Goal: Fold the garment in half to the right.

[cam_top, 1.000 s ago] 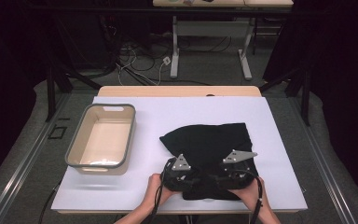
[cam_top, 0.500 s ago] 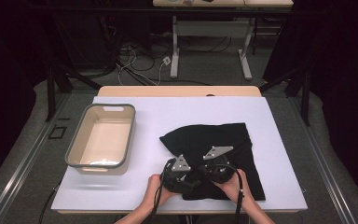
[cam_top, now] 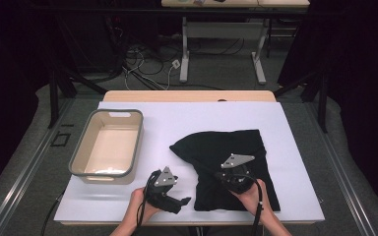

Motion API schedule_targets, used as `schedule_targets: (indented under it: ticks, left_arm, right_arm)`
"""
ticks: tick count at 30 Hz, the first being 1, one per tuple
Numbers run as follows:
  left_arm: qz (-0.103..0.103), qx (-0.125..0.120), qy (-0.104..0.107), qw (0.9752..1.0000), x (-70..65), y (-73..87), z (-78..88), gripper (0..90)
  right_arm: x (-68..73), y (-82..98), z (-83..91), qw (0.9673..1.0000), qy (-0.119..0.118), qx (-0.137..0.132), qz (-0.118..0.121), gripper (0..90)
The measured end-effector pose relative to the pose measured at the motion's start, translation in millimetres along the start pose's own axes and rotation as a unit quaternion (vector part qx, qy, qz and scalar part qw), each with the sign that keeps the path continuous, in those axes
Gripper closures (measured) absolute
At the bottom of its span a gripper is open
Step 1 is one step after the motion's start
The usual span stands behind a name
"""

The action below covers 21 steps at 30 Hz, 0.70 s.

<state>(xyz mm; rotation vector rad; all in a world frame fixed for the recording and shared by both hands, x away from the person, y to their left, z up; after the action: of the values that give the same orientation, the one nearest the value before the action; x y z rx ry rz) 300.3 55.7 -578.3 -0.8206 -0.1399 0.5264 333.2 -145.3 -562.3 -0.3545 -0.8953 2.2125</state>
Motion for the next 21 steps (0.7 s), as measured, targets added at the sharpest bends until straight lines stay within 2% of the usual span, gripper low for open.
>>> schedule_targets:
  ticks: [6,12,18,21]
  left_arm:
    - [0.001,0.005,-0.012,0.9999,6.0,16.8,4.9,10.6]
    - [-0.011,0.017,-0.033,0.9993,9.2,24.3,9.7,8.1]
    - [-0.011,0.013,-0.036,0.9992,14.7,25.7,11.5,8.0]
    - [-0.011,0.008,-0.027,0.9995,15.6,25.7,10.9,8.0]
  right_arm:
    - [-2.2,3.1,2.8,0.9999,0.010,0.000,0.007,87.8]
    - [-5.2,3.4,7.7,0.9996,0.024,-0.003,0.012,87.8]
    - [-16.3,5.6,19.1,0.9993,0.036,-0.009,-0.003,87.8]
    - [-24.3,10.6,26.7,0.9989,0.044,-0.007,-0.017,87.8]
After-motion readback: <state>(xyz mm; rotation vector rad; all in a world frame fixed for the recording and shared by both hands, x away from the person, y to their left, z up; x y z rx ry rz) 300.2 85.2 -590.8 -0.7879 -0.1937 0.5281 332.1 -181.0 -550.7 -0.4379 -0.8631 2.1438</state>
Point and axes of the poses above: each handheld gripper's, and its own axes: z roughly backward along the jaws, y roughly out of its underside, x roughly to its left, the point moved 6 cm from there along -z, roughly forward along the jaws, and after that the axes turned 1 degree about x, right-handed, at the moved point
